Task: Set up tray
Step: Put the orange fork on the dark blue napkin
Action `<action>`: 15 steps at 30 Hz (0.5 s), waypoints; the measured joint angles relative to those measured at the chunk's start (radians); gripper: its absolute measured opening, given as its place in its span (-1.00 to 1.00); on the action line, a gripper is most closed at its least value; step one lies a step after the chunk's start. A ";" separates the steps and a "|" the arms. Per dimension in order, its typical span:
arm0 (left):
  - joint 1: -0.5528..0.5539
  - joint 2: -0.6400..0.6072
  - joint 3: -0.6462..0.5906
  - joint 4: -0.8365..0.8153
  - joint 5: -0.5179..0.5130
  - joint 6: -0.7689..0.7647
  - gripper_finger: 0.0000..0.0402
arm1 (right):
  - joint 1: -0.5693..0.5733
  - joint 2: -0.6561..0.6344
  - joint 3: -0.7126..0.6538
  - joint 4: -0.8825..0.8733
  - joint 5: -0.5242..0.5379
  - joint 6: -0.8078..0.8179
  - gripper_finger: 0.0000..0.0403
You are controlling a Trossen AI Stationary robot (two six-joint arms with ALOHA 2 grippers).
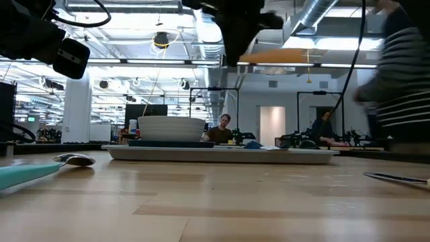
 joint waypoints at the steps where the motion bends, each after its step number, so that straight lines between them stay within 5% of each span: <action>1: 0.000 0.000 0.000 -0.001 0.000 0.000 -0.88 | -0.025 -0.014 0.000 0.022 0.000 -0.017 -1.00; 8: 0.000 0.000 0.001 -0.025 0.000 0.000 -0.88 | -0.189 -0.112 -0.033 0.147 -0.022 -0.119 -1.00; 15: 0.000 0.000 0.001 -0.031 0.001 0.000 -0.88 | -0.305 -0.225 -0.263 0.296 -0.075 -0.155 -1.00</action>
